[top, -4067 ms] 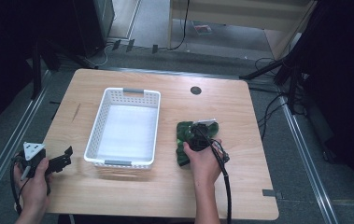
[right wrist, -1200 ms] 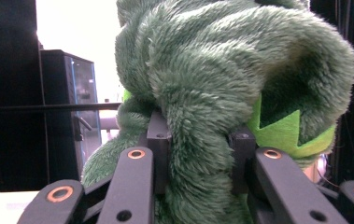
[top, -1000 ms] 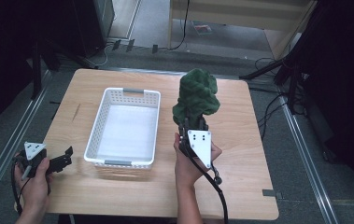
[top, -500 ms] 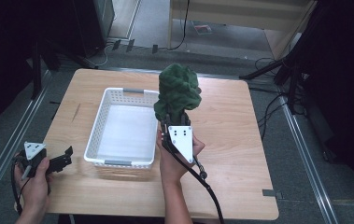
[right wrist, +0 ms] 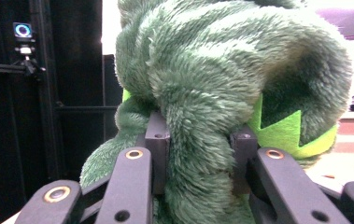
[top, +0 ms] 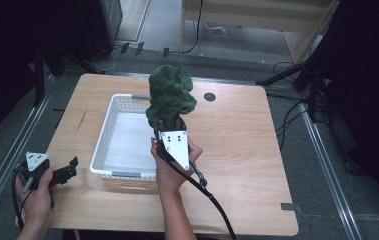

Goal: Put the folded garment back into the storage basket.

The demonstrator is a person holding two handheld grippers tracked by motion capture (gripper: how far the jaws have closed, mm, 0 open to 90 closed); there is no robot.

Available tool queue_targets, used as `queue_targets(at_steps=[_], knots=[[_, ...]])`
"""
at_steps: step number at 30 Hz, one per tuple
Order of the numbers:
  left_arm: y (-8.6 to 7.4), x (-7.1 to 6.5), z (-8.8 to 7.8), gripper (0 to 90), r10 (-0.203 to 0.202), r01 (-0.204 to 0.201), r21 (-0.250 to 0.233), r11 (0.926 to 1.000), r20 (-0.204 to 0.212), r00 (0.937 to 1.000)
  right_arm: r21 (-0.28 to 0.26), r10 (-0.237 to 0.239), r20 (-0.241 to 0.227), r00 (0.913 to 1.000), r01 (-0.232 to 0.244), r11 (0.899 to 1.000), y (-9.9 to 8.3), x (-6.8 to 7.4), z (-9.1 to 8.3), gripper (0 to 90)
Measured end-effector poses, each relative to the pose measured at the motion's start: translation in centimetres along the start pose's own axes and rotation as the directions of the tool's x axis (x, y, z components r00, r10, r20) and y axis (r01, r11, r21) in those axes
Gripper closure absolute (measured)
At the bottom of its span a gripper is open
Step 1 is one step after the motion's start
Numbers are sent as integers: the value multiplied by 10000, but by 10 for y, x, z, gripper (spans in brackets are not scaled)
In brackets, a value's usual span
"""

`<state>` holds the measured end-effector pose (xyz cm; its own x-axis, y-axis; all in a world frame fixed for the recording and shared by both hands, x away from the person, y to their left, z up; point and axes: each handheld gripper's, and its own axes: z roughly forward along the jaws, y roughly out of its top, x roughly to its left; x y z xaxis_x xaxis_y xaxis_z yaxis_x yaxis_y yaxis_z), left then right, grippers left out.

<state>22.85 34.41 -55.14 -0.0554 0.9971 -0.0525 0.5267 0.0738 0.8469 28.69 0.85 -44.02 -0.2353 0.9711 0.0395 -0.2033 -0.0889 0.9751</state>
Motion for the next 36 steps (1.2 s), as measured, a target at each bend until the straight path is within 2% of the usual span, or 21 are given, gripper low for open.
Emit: queue_targets(at_steps=[7, 8, 9, 12, 15, 20, 25, 26, 27, 28, 32, 33, 34, 35, 36], knots=[[0, 0, 0, 8, -36, 36, 8, 10000, 25, 10000, 179, 80, -500, 9987, -71, 9998, -4, 25, 5, 686], [0, 0, 0, 8, -36, 36, 8, 10000, 25, 10000, 179, 80, -500, 9987, -71, 9998, -4, 25, 5, 686], [0, 0, 0, 8, -41, 41, -11, 10000, 22, 10000, 250, 92, -578, 9983, -78, 9997, -5, 32, 7, 686], [0, 0, 0, 8, -28, 28, -23, 10000, 22, 10000, 336, 83, -702, 9975, -59, 9994, -6, 38, 8, 684], [0, 0, 0, 8, -46, 46, -18, 10000, 35, 10000, 658, 118, -848, 9963, -62, 9978, -9, 48, 12, 682], [0, 1, 0, 8, -43, 43, 4, 10000, 47, 10000, 1199, 260, -973, 9949, -142, 9927, -13, 55, 17, 681], [0, 1, 0, 8, -39, 39, 14, 10000, 45, 10000, 1863, 434, -1045, 9936, -233, 9822, -22, 59, 22, 679], [0, 1, 0, 8, -39, 39, 14, 10000, 45, 10000, 1863, 434, -1045, 9936, -233, 9822, -22, 59, 22, 679], [0, 1, 0, 8, -25, 25, 21, 10000, 45, 10000, 2071, 494, -1063, 9931, -265, 9780, -25, 61, 23, 678], [0, 1, 0, 8, -25, 25, 21, 10000, 45, 10000, 2071, 494, -1063, 9931, -265, 9780, -25, 61, 23, 678], [0, 1, 0, 8, -41, 41, -6, 10000, 45, 10000, 2866, 628, -1122, 9917, -283, 9576, -34, 63, 31, 675], [0, 1, 0, 8, -41, 41, -6, 10000, 45, 10000, 2866, 628, -1122, 9917, -283, 9576, -34, 63, 31, 675], [0, 1, 0, 8, -41, 41, 3, 10000, 50, 10000, 3275, 742, -1086, 9913, -348, 9442, -37, 63, 36, 674], [0, 1, 0, 8, -50, 50, 9, 10000, 47, 10000, 3487, 846, -1061, 9908, -426, 9363, -39, 63, 38, 673], [0, 1, 0, 8, -50, 50, 9, 10000, 47, 10000, 3487, 846, -1061, 9908, -426, 9363, -39, 63, 38, 673]])
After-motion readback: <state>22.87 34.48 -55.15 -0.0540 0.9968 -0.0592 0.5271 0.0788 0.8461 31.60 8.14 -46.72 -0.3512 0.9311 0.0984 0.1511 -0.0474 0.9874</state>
